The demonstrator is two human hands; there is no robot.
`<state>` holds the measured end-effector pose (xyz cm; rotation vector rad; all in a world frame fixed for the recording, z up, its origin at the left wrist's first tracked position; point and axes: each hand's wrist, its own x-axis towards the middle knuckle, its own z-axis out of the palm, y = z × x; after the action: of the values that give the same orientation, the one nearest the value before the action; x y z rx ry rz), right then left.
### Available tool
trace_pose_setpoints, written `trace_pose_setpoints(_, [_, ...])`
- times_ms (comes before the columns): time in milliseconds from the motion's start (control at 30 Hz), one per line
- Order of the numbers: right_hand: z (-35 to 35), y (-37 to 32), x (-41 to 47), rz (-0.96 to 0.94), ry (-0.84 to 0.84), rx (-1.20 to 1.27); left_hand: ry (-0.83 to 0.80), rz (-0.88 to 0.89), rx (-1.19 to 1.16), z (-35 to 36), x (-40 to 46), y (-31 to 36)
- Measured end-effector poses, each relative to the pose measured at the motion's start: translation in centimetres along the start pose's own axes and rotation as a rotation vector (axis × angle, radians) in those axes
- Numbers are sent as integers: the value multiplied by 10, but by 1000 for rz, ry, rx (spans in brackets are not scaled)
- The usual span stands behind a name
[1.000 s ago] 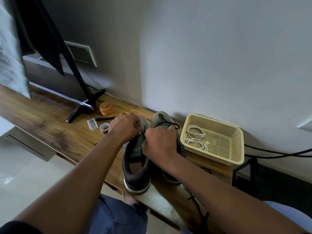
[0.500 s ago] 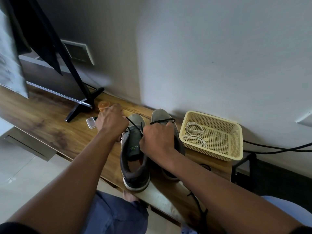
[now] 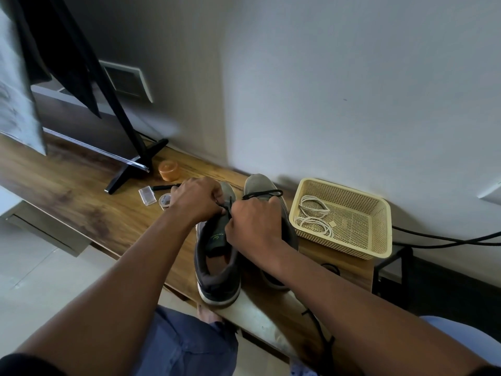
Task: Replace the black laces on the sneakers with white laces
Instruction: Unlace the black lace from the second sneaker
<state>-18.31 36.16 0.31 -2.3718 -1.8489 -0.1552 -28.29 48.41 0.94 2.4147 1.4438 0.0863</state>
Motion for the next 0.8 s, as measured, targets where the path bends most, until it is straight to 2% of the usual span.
trace_pose_setpoints(133, [1, 0, 0, 6, -3, -6, 40, -20, 32, 1, 1, -1])
trace_pose_setpoints(300, [1, -1, -1, 6, -12, -17, -28, 30, 22, 2, -1, 2])
trace_pose_setpoints(467, [0, -2, 1, -5, -12, -14, 51, 12, 51, 7, 0, 7])
trace_pose_setpoints(800, [2, -3, 0, -17, 11, -34, 82, 33, 45, 11, 2, 6])
